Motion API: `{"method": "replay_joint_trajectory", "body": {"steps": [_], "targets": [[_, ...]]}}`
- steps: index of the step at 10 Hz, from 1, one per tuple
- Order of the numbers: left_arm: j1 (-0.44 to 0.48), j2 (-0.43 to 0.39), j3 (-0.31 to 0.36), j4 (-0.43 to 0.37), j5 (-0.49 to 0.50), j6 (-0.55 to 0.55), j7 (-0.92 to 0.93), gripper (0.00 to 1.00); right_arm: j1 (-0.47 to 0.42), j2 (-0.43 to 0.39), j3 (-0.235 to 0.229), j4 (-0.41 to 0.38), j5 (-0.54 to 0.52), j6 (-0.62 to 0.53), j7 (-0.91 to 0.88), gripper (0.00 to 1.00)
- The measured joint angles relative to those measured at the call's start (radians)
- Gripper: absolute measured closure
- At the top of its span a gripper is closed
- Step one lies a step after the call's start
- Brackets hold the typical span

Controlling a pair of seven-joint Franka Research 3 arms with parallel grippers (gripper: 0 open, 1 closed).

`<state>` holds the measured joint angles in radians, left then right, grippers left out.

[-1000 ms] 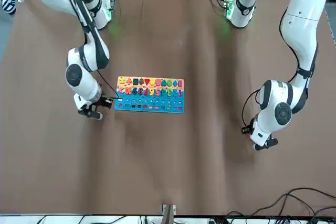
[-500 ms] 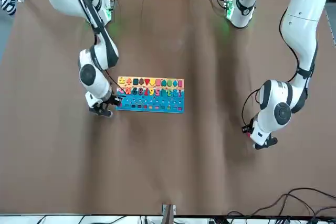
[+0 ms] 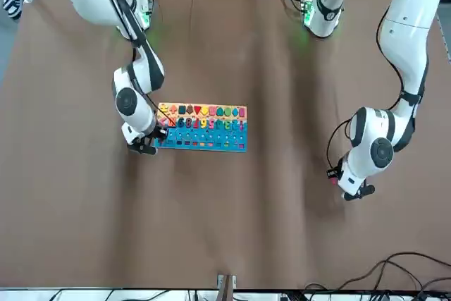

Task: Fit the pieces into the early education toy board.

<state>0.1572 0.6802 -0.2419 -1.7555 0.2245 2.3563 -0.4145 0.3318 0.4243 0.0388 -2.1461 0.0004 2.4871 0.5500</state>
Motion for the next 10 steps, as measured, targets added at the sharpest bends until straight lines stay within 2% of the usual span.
{"method": "replay_joint_trajectory", "body": {"steps": [2, 5, 8, 10], "targets": [[0.000, 0.000, -0.001, 0.002, 0.000, 0.002, 0.000, 0.87, 0.009, -0.001, 0.000, -0.014, 0.000, -0.001, 0.000, 0.65], [-0.001, -0.028, -0.007, 0.001, 0.001, 0.000, 0.035, 0.87, 0.011, -0.002, 0.000, -0.017, 0.000, -0.001, 0.000, 0.65], [-0.022, -0.132, -0.073, -0.108, 0.001, -0.005, 0.040, 0.87, 0.013, -0.004, 0.001, -0.019, 0.000, -0.031, 0.000, 0.65], [-0.111, -0.196, -0.123, -0.193, 0.001, -0.005, -0.039, 0.87, 0.013, -0.004, 0.006, -0.020, 0.000, -0.033, 0.000, 0.65]]}}
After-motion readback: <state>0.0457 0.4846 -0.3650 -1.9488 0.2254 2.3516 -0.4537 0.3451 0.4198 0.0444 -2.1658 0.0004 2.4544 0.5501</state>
